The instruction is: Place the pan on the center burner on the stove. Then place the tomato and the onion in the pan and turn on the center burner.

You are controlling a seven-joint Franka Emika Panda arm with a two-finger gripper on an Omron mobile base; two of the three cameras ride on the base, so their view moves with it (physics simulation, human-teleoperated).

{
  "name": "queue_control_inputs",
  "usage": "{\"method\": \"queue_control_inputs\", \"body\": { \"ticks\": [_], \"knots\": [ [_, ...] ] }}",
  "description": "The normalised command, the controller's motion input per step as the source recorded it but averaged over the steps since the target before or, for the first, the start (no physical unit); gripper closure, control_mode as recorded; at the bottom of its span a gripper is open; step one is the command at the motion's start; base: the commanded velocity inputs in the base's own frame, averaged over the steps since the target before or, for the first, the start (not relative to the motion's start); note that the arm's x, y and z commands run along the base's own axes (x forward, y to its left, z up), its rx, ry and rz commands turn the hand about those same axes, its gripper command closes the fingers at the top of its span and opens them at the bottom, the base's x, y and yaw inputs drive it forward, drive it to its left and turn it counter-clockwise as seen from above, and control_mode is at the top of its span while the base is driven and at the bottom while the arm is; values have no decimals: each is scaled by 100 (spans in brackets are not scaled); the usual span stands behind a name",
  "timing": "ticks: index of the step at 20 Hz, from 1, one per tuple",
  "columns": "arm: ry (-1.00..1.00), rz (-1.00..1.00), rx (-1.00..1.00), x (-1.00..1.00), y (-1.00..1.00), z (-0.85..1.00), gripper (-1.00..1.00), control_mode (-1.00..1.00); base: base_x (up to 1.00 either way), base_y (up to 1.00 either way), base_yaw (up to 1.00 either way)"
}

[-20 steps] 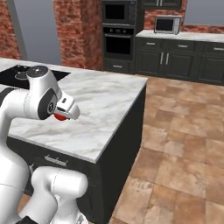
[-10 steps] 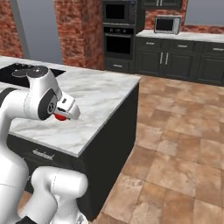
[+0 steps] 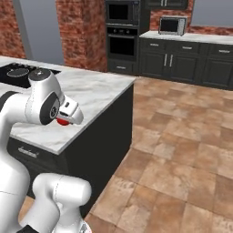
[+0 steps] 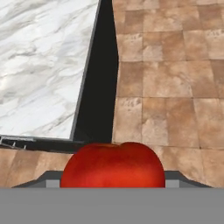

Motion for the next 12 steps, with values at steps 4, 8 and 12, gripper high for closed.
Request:
{"method": "queue_control_inputs", "body": {
  "ticks": [4, 8, 12],
  "knots": [
    [0, 0, 0, 0, 0, 0, 100, 100, 30, -58, 10],
    [0, 0, 0, 0, 0, 0, 100, 100, 46, -52, 9],
    [0, 0, 0, 0, 0, 0, 100, 100, 47, -51, 9]
  ]
}}
